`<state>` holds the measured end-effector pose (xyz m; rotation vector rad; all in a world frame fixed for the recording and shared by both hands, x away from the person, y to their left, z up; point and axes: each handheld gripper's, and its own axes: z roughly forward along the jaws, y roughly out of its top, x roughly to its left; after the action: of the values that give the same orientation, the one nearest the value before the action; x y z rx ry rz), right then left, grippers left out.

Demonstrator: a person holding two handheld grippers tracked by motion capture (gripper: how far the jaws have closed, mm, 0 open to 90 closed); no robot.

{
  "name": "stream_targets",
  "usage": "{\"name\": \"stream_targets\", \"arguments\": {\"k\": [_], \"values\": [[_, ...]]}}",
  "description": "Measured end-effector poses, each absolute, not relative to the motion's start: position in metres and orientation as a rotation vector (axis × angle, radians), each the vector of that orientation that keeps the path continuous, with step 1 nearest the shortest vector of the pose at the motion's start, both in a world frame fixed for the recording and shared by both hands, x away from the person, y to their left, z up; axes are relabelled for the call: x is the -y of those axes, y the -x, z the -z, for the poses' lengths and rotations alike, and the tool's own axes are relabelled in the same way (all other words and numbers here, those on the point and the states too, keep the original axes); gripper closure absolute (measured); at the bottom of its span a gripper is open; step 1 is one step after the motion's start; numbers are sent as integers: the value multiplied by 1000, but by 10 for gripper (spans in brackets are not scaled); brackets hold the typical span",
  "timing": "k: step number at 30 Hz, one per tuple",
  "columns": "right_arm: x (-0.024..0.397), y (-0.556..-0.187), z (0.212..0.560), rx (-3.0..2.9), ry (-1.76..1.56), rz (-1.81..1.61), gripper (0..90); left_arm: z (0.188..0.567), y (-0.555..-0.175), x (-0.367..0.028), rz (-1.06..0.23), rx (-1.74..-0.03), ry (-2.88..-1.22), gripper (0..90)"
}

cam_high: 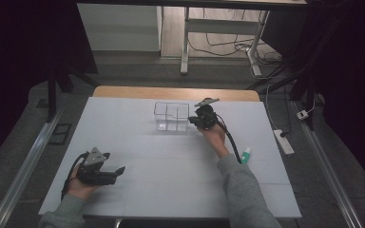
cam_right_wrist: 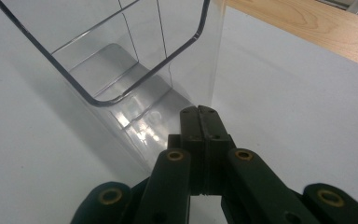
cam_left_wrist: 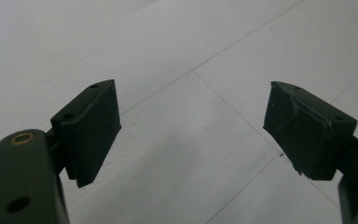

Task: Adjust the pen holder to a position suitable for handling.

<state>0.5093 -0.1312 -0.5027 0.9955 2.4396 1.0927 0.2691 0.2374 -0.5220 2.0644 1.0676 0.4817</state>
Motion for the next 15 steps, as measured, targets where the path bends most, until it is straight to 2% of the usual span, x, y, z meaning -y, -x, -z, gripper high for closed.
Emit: {"name": "stream_targets", "arguments": {"k": [15], "values": [[142,-505,497,-2418,-1006,-1079,893,522,-269,-238,-484,-1070,-2061,181]]}}
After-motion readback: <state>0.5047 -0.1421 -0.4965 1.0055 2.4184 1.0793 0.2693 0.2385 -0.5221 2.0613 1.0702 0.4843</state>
